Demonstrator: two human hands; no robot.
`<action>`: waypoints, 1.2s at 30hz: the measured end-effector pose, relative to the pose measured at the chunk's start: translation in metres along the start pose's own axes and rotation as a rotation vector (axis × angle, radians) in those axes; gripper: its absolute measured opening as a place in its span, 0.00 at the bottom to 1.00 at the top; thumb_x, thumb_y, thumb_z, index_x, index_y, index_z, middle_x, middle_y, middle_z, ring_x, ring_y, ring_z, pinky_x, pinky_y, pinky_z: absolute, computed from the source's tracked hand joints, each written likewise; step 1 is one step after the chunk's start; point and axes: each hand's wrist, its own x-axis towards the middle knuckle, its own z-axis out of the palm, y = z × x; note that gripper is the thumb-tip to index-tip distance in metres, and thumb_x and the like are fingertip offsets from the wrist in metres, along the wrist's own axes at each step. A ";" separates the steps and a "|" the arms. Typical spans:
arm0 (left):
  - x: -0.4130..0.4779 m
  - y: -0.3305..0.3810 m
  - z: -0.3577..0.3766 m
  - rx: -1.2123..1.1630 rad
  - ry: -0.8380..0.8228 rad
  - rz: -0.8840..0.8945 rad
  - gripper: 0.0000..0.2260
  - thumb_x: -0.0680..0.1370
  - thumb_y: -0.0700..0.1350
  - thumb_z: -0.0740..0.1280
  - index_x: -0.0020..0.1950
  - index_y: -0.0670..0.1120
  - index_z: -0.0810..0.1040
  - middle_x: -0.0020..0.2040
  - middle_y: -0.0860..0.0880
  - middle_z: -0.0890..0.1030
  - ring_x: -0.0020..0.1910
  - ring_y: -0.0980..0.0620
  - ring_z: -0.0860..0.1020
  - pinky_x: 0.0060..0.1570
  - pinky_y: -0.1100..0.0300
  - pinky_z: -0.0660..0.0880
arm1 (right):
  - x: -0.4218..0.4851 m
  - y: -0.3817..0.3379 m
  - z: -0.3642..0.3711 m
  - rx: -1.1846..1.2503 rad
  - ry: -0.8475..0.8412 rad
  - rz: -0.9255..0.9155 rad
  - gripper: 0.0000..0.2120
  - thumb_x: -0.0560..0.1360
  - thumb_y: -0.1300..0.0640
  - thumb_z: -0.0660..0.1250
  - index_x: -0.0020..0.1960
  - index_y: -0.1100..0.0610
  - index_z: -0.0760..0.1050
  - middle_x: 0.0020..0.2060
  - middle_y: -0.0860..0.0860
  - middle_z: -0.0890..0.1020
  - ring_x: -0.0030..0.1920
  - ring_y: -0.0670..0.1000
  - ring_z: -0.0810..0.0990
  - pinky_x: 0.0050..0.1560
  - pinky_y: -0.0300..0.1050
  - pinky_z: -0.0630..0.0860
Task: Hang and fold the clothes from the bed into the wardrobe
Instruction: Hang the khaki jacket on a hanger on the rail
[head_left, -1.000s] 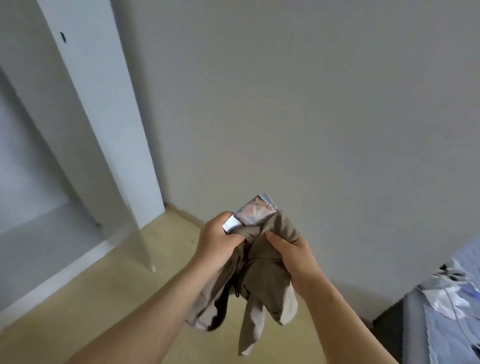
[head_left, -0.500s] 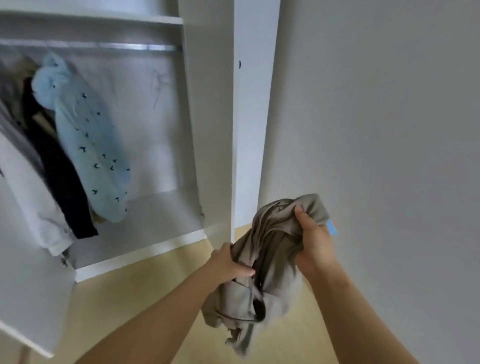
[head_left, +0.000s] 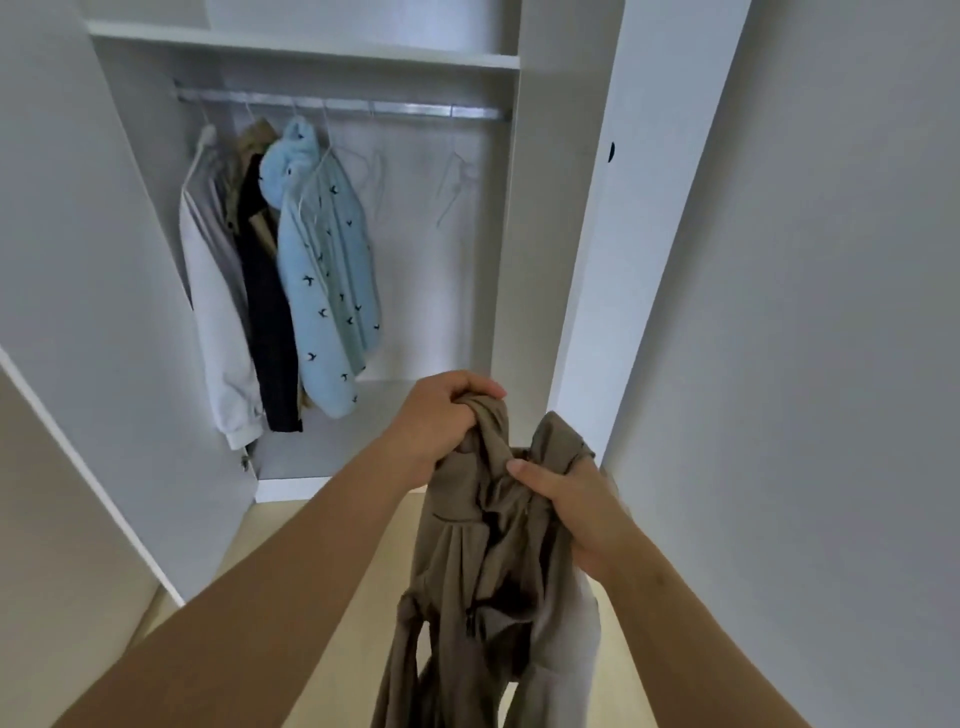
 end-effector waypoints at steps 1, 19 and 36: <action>-0.003 0.007 0.003 -0.012 -0.052 0.023 0.23 0.73 0.28 0.56 0.37 0.54 0.80 0.44 0.56 0.80 0.44 0.58 0.78 0.41 0.68 0.76 | 0.001 0.000 0.004 -0.041 -0.072 -0.009 0.15 0.68 0.60 0.74 0.53 0.58 0.76 0.45 0.55 0.84 0.46 0.54 0.84 0.47 0.46 0.81; -0.002 -0.021 -0.029 0.168 -0.364 -0.268 0.11 0.71 0.43 0.73 0.51 0.52 0.77 0.51 0.50 0.81 0.52 0.49 0.80 0.54 0.53 0.78 | 0.040 -0.015 0.025 -0.036 -0.049 -0.048 0.05 0.74 0.59 0.68 0.46 0.58 0.81 0.45 0.59 0.84 0.48 0.58 0.83 0.51 0.54 0.80; 0.138 -0.046 -0.166 -0.624 0.223 -0.630 0.06 0.76 0.42 0.67 0.43 0.40 0.77 0.32 0.43 0.81 0.34 0.45 0.76 0.26 0.58 0.74 | 0.196 -0.048 0.111 0.191 0.195 0.015 0.06 0.76 0.63 0.64 0.53 0.62 0.76 0.43 0.57 0.80 0.42 0.54 0.80 0.41 0.45 0.77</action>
